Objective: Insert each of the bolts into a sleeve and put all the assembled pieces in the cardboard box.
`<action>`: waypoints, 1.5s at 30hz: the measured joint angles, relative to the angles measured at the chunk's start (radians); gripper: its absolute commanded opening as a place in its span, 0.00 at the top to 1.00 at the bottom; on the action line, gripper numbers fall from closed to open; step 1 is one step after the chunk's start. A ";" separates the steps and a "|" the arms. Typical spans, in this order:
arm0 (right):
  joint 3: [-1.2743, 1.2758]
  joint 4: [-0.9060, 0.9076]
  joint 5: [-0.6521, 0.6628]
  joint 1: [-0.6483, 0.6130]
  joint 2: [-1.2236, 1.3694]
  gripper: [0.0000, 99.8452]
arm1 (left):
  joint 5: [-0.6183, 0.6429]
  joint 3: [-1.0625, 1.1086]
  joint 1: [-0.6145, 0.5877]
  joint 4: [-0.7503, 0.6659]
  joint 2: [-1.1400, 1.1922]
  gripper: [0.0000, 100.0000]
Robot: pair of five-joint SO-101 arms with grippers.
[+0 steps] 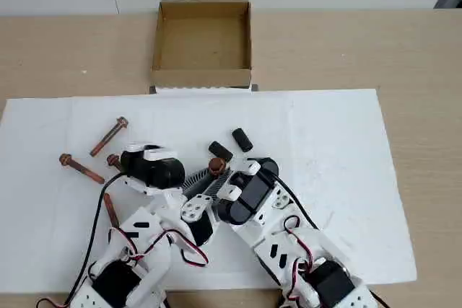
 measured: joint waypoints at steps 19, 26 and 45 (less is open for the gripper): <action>0.003 0.000 0.002 0.003 0.000 1.00 | -0.043 -0.005 -0.006 0.083 -0.012 0.82; 0.002 0.000 0.002 0.002 0.000 1.00 | -0.109 -0.008 -0.091 0.091 -0.011 0.82; 0.002 0.000 -0.127 0.184 0.000 1.00 | -0.287 -0.121 -0.338 0.091 -0.011 0.99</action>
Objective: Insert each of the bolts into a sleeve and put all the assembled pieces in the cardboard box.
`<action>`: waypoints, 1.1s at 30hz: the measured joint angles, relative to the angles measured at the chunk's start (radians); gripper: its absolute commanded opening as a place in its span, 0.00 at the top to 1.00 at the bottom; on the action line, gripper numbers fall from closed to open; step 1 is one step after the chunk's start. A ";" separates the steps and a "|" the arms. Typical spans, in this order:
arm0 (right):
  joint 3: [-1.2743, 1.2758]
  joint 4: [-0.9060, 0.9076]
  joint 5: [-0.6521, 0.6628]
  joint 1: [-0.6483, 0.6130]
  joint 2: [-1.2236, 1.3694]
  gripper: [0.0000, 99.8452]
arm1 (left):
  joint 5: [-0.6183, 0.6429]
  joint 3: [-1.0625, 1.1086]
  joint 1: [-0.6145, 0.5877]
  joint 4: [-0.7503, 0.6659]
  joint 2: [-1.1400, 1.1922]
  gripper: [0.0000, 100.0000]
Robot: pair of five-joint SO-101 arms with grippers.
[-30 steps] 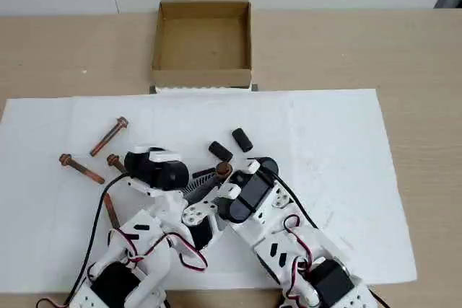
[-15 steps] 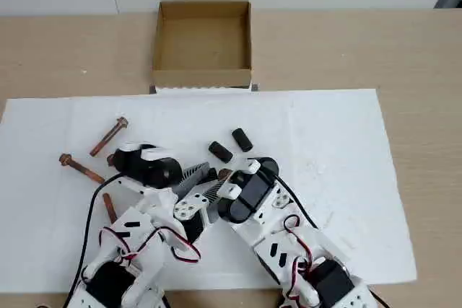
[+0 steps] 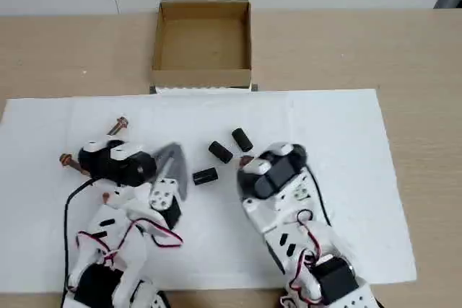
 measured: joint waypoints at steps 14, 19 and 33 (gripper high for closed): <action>-0.354 0.000 -0.138 0.132 0.368 1.00 | -0.135 0.193 -0.233 0.000 0.000 0.99; -0.634 -0.023 -0.157 0.152 0.738 1.00 | -0.135 0.236 -0.236 0.000 0.000 0.99; -1.157 -0.304 -0.041 0.153 1.501 1.00 | -0.232 0.284 -0.236 0.026 0.000 0.99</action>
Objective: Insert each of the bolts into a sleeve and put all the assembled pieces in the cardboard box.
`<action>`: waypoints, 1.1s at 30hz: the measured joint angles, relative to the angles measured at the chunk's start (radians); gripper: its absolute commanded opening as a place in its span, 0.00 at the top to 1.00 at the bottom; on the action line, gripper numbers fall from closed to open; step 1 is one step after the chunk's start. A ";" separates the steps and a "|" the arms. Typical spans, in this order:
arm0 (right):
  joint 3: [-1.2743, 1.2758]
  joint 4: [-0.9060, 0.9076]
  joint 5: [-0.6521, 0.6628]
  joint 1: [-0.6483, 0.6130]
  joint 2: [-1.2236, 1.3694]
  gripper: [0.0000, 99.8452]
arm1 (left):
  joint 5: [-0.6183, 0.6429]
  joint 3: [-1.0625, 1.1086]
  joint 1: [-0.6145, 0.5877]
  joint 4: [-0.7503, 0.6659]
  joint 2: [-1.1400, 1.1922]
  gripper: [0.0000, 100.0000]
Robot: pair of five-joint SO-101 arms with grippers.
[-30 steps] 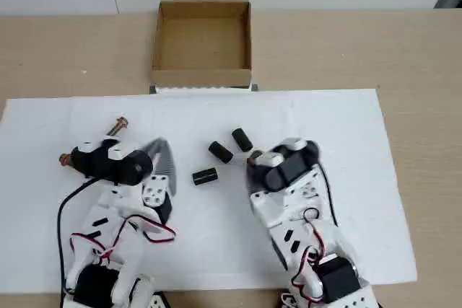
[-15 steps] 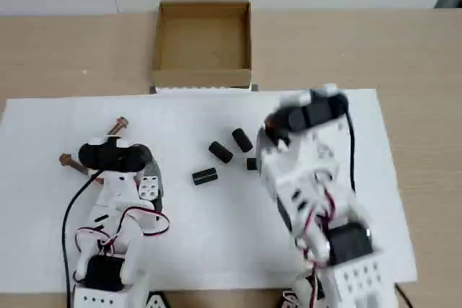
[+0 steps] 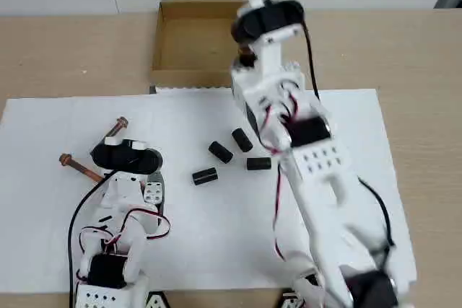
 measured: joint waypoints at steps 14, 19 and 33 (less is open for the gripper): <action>-0.631 -0.118 0.095 0.041 0.700 1.00 | -0.023 0.000 0.000 0.002 0.000 0.99; -0.802 -0.118 0.140 0.035 0.895 0.99 | -0.023 0.000 0.000 0.002 0.000 0.99; -0.904 0.003 0.155 0.037 1.033 0.88 | -0.023 0.000 0.000 0.002 0.000 0.99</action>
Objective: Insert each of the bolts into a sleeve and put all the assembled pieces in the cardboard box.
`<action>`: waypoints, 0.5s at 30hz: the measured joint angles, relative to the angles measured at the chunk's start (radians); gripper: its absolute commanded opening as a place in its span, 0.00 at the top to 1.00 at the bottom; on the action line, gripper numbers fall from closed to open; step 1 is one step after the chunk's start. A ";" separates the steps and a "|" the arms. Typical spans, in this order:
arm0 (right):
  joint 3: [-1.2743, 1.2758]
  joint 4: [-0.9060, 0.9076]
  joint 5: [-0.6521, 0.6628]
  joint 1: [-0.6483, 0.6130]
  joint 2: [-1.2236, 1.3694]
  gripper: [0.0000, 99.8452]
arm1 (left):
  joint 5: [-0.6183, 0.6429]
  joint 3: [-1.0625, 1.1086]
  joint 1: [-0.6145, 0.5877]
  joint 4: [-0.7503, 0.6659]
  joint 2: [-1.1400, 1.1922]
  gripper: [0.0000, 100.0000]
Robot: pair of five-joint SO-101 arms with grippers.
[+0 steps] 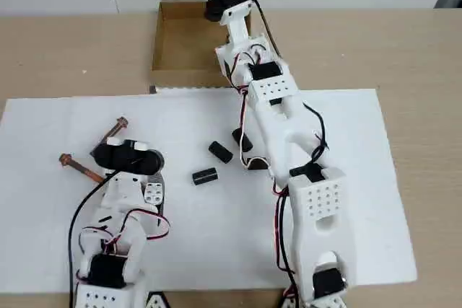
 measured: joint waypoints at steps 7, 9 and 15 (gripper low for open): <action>-0.008 0.025 0.000 0.000 -0.002 0.90 | -0.002 0.000 0.000 0.000 0.000 0.99; -0.008 0.072 0.000 0.000 -0.012 0.90 | -0.002 0.000 0.000 0.000 0.000 0.99; -0.008 0.318 0.000 0.000 -0.130 0.90 | -0.002 0.000 0.000 0.000 0.000 0.99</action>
